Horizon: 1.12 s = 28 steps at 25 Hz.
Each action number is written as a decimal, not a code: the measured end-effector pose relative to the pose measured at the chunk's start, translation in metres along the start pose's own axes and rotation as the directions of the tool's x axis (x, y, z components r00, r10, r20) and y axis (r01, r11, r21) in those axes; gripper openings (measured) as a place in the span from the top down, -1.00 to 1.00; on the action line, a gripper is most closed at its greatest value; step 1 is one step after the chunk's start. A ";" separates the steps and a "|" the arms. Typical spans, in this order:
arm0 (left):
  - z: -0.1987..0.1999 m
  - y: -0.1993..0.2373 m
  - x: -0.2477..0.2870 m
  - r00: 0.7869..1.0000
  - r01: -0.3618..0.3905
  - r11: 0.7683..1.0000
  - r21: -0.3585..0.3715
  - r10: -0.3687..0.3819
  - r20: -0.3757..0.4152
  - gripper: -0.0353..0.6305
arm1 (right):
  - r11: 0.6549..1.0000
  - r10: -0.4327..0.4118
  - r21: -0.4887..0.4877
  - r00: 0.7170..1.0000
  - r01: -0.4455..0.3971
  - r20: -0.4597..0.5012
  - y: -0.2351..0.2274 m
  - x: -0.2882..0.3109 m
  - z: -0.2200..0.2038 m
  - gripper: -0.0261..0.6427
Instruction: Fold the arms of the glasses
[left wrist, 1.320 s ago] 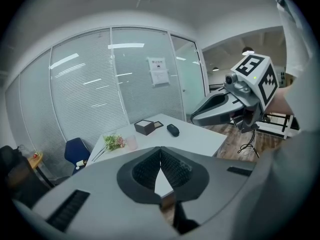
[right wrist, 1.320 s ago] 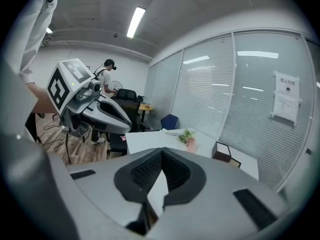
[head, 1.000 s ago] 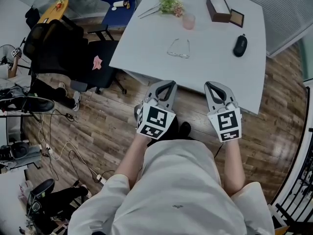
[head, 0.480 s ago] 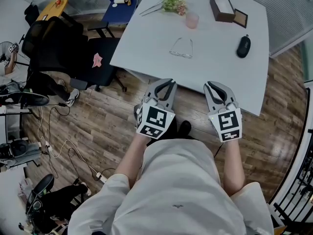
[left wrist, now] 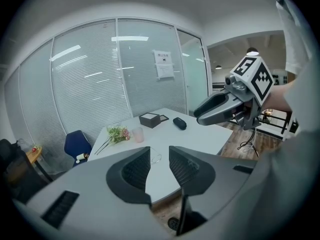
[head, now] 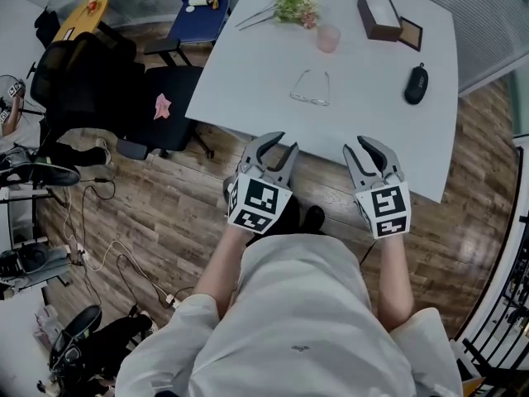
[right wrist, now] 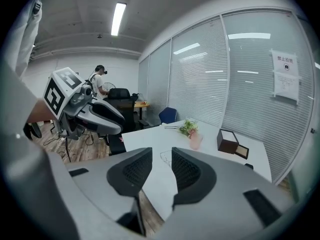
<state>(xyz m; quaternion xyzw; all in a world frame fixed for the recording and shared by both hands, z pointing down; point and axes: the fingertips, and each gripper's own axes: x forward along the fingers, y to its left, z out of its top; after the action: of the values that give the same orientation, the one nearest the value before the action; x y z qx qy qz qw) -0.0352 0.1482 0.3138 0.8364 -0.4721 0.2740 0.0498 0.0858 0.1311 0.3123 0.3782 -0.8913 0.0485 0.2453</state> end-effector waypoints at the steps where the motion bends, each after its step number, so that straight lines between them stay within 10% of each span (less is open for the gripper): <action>1: -0.001 0.005 0.002 1.000 0.003 1.000 -0.002 -0.003 0.000 0.52 | 1.000 -0.003 0.003 1.000 0.003 -0.002 -0.001 0.004 0.001 0.54; 28: 0.000 0.129 0.079 0.989 0.142 0.990 0.016 -0.143 0.038 0.52 | 0.995 -0.088 0.034 0.991 0.092 -0.096 -0.032 0.120 0.047 0.51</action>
<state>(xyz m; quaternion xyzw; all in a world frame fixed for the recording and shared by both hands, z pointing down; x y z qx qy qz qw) -0.1085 0.0175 0.3314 0.8735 -0.4103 0.2563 0.0544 0.0179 0.0179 0.3253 0.4200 -0.8596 0.0721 0.2819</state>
